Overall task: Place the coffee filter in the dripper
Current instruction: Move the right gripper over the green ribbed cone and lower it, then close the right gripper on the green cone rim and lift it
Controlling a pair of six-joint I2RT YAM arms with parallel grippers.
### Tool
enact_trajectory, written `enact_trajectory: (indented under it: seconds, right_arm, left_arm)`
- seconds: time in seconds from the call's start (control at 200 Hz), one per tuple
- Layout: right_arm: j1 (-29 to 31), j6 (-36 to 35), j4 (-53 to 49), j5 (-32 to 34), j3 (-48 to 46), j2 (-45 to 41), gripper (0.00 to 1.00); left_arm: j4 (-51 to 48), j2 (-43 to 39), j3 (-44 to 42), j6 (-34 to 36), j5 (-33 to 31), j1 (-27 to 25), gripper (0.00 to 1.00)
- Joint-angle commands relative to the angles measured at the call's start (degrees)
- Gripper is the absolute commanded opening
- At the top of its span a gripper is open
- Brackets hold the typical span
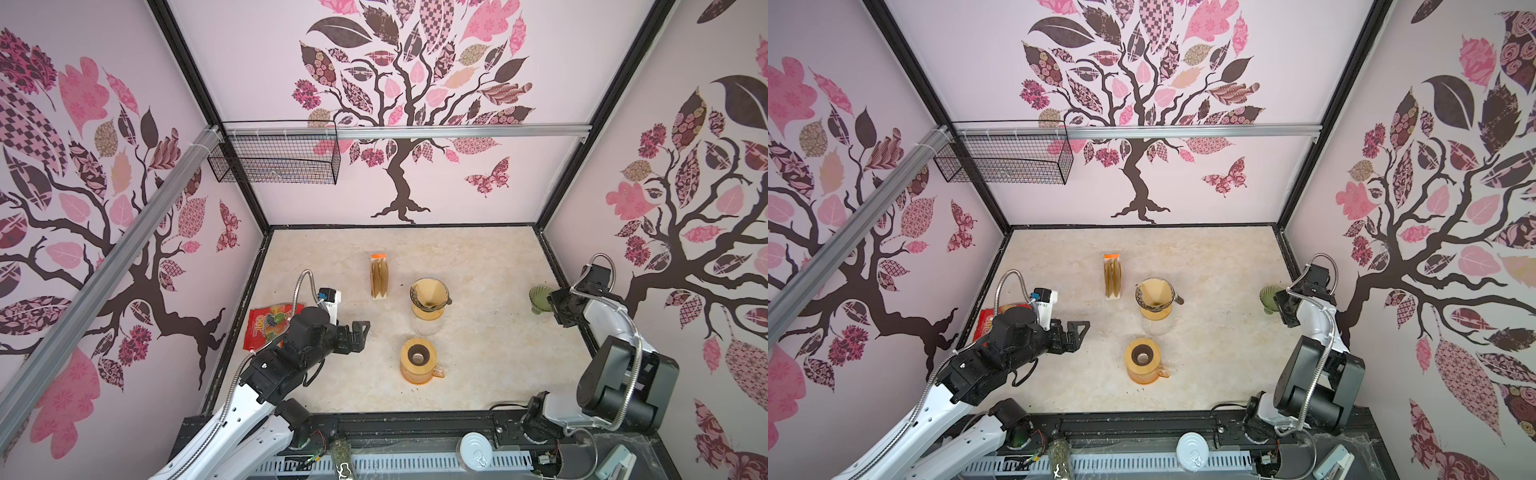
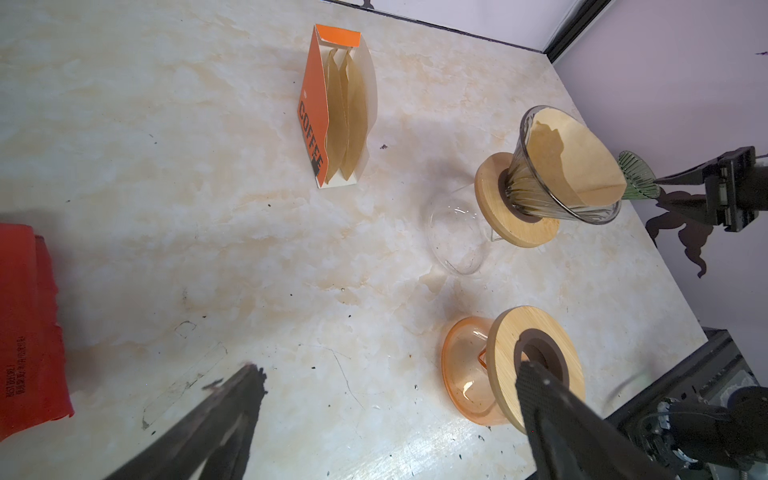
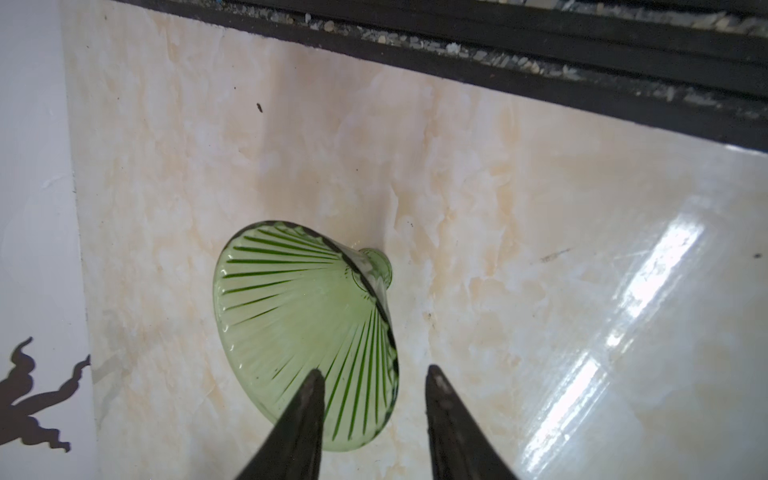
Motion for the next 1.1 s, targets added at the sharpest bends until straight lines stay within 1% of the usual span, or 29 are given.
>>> enact_trajectory:
  seconds: [0.0, 0.16, 0.215, 0.3, 0.425, 0.505, 0.745, 0.875, 1.095]
  right_arm:
    - [-0.44, 0.80, 1.05, -1.13, -0.65, 2.04, 0.38]
    - [-0.40, 1.46, 2.31, -1.41, -1.23, 2.24, 0.36]
    - [-0.50, 1.47, 2.30, -1.76, -1.01, 2.75, 0.33]
    - [-0.52, 1.72, 2.37, -2.23, -1.01, 3.38, 0.25]
    - [-0.53, 2.16, 2.90, -2.49, -1.36, 3.50, 0.19]
    - [-0.53, 2.32, 3.32, -2.90, -1.69, 3.55, 0.18]
    - [-0.53, 2.53, 3.30, -4.64, -0.97, 3.69, 0.05]
    - [-0.53, 1.00, 0.90, -5.64, 1.92, 2.58, 0.02]
    - [-0.53, -1.76, -3.38, -8.02, 8.08, -2.40, 0.01]
  left_arm:
    - [1.38, -0.54, -0.23, 0.09, -1.15, 0.33, 0.98]
    - [1.29, -0.56, -0.36, 0.06, -1.30, 0.37, 0.98]
    - [1.28, -0.65, -0.39, 0.07, -1.35, 0.36, 0.98]
    - [1.33, -0.61, -0.32, 0.02, -1.31, 0.37, 0.98]
    - [1.28, -0.58, -0.32, -0.05, -1.39, 0.39, 0.98]
    - [1.28, -0.58, -0.29, -0.06, -1.39, 0.45, 0.98]
    - [1.31, -0.58, -0.45, -0.03, -1.44, 0.46, 0.98]
    - [1.28, -0.66, -0.36, -0.06, -1.41, 0.44, 0.98]
    - [1.71, -0.33, -0.58, -0.24, -0.44, 0.46, 0.98]
